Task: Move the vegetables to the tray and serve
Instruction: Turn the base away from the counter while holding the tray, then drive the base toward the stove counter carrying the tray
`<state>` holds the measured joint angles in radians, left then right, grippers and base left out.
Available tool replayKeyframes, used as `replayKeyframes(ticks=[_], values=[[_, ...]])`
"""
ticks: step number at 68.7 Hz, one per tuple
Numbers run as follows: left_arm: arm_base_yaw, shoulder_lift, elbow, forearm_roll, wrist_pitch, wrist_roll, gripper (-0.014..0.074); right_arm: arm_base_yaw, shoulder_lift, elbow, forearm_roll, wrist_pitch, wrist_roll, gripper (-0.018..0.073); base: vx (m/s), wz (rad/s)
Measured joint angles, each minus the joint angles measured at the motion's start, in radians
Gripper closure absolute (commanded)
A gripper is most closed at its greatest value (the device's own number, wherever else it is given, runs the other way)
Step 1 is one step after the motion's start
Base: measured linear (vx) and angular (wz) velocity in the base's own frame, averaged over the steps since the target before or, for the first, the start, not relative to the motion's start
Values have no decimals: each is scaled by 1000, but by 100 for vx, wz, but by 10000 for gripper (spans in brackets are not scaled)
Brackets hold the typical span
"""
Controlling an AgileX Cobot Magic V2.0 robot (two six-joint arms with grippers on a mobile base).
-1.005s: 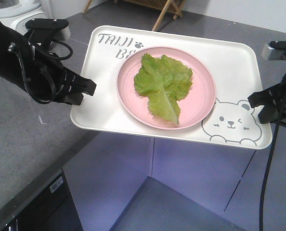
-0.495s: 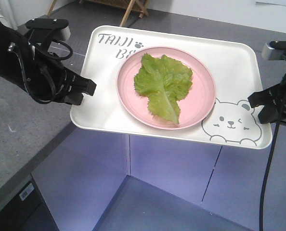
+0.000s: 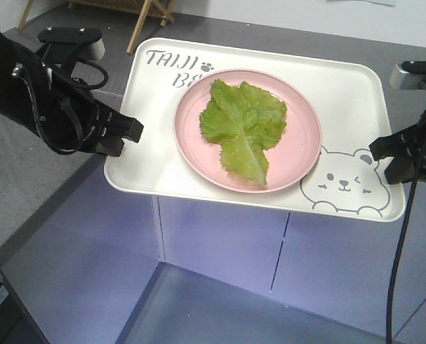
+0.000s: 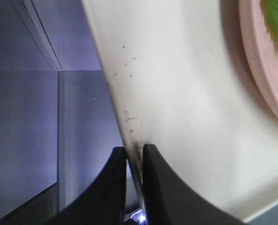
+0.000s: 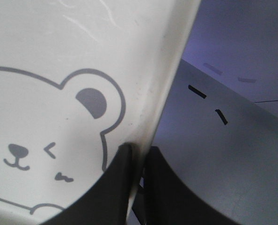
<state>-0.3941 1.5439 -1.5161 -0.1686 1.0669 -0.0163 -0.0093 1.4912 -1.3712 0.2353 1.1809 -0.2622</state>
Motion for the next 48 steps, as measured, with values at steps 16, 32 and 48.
replayKeyframes(ticks=[16,32,48], values=[[0,0,0,0,0,0,602,0,0,0,0,0,0,555,-2,-23],[0,0,0,0,0,0,602,0,0,0,0,0,0,555,-2,-25],[0,0,0,0,0,0,602,0,0,0,0,0,0,555,-2,-26]])
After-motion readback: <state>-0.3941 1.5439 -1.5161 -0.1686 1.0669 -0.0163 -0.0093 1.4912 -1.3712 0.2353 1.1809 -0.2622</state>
